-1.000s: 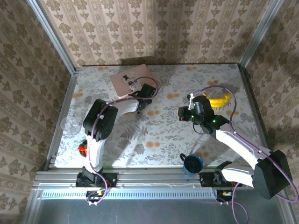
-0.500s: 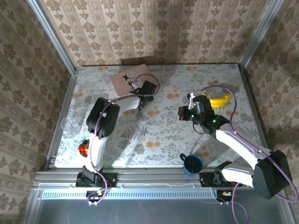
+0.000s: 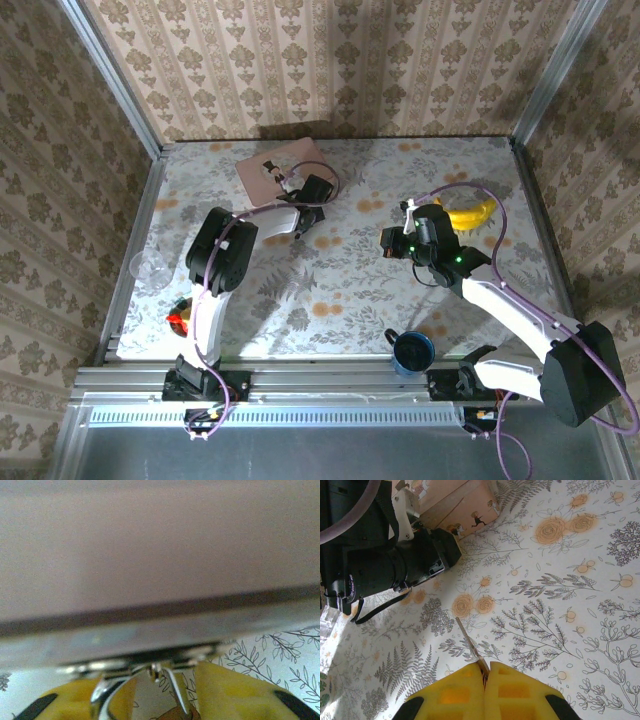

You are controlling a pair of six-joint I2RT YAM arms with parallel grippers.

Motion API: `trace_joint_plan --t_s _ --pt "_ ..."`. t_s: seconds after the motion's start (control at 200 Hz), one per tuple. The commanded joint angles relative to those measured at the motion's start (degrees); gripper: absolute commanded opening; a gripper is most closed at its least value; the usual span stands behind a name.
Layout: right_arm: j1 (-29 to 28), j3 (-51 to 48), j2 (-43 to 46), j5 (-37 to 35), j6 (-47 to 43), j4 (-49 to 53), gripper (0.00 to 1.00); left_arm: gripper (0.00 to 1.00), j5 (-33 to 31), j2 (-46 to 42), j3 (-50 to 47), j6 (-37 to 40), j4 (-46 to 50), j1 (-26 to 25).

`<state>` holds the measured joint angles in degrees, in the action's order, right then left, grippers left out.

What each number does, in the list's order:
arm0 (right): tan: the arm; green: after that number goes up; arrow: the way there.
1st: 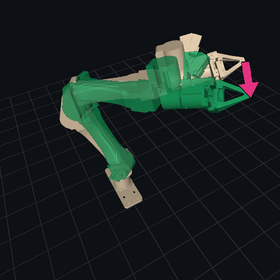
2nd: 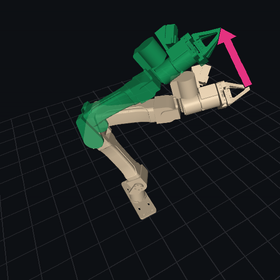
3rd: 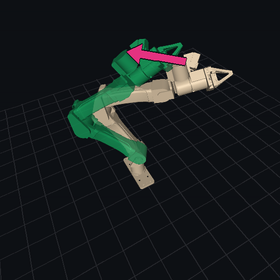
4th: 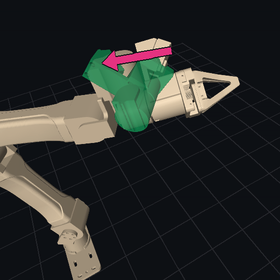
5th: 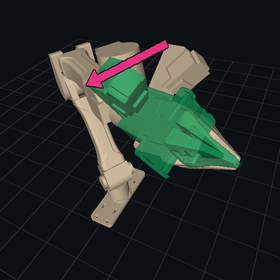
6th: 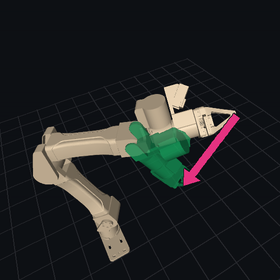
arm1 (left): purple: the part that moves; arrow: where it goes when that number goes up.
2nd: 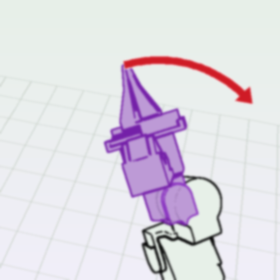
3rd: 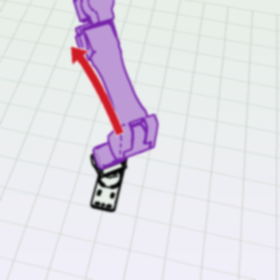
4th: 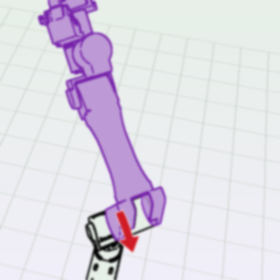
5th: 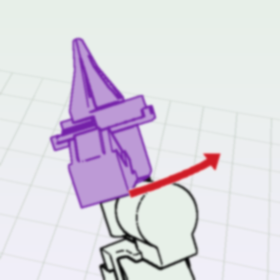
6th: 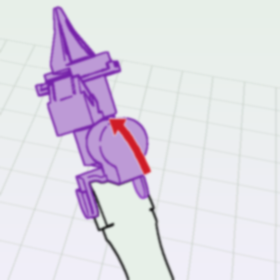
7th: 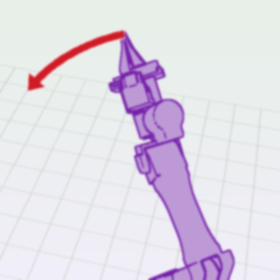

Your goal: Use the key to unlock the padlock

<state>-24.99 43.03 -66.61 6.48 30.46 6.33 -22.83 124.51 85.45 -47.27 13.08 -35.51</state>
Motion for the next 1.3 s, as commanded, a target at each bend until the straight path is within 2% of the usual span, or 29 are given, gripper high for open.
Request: trace_joint_plan --t_s 0.0,0.275,0.41,0.5,0.815,1.0,1.12,1.295 --pt "0.3 -0.5 0.5 0.8 0.9 -1.3 0.00 0.31 0.5 -1.7 -2.0 1.1 0.9 0.4" --pt "0.3 -0.5 0.9 0.8 1.0 -1.2 0.00 0.14 2.4 -4.7 -5.5 2.9 -1.4 0.1" --pt "0.3 -1.0 1.7 0.4 1.2 -0.9 0.00 0.04 5.2 -6.2 -7.0 6.4 -2.1 -0.4" --pt "0.3 -1.4 2.4 0.0 1.4 -0.5 0.00 0.01 7.8 -7.8 -9.3 8.3 -3.2 -0.6" --pt "0.3 -2.7 5.5 -0.2 2.3 1.0 0.00 0.01 13.4 -17.6 -22.5 10.9 -6.8 -3.3" --pt "0.3 -4.3 7.5 -0.5 3.5 1.4 0.00 0.02 18.9 -23.6 -31.1 12.2 -11.5 -4.6" --pt "0.2 -5.7 8.6 -1.0 4.2 1.2 0.00 0.13 21.7 -25.5 -35.4 12.8 -14.0 -4.7" --pt "0.2 -6.3 8.9 -1.1 4.5 1.9 0.00 0.27 21.8 -25.4 -36.7 12.3 -13.1 -4.6"
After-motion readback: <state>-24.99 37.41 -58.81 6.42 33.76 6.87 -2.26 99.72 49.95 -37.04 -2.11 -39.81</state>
